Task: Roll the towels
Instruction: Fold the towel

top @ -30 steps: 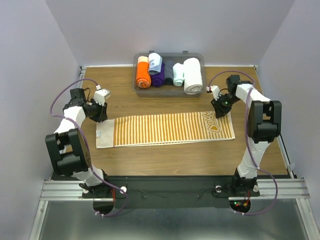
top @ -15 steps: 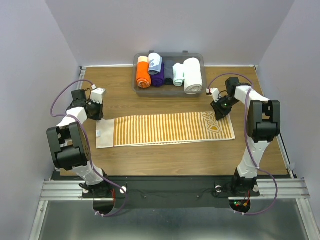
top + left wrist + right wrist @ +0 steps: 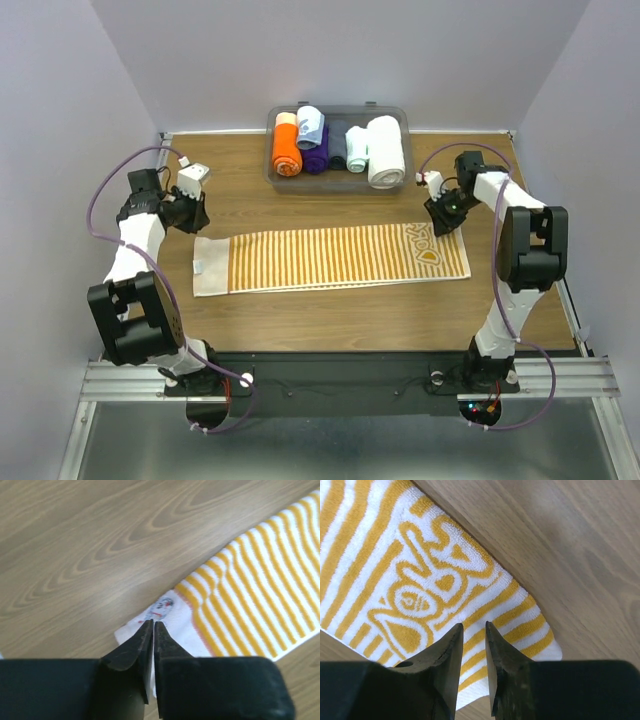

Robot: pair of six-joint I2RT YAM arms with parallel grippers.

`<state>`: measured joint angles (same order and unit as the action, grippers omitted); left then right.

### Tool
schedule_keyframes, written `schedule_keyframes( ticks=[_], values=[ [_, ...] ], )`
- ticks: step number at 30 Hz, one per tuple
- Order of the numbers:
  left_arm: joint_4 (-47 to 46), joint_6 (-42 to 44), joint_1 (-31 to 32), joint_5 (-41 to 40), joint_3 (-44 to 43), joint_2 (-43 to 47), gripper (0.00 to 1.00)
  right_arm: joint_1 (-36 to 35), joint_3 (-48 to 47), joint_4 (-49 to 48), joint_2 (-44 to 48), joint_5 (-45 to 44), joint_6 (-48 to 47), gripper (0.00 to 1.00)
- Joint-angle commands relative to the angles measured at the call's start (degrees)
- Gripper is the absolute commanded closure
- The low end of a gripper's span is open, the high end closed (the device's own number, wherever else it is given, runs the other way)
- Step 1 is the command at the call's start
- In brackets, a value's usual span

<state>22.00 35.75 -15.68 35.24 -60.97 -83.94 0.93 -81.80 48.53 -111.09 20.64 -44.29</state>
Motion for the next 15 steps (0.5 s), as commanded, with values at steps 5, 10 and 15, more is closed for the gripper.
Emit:
schedule_keyframes(
  ticks=[5,10,15],
  values=[
    [2.44,-8.14,0.57,4.57,2.78,-0.43,0.90,0.04,-1.17,-0.63,1.40,1.07,0.96,0.70],
    [0.33,-10.61,0.57,3.16,2.35,-4.56,0.93,0.04,-1.78,-0.37,-0.71,0.63,0.53,0.70],
    [-0.99,-11.14,0.39,2.11,2.08,-9.13,0.95,0.12,-2.14,-0.54,-2.90,-0.87,0.00,0.70]
  ],
)
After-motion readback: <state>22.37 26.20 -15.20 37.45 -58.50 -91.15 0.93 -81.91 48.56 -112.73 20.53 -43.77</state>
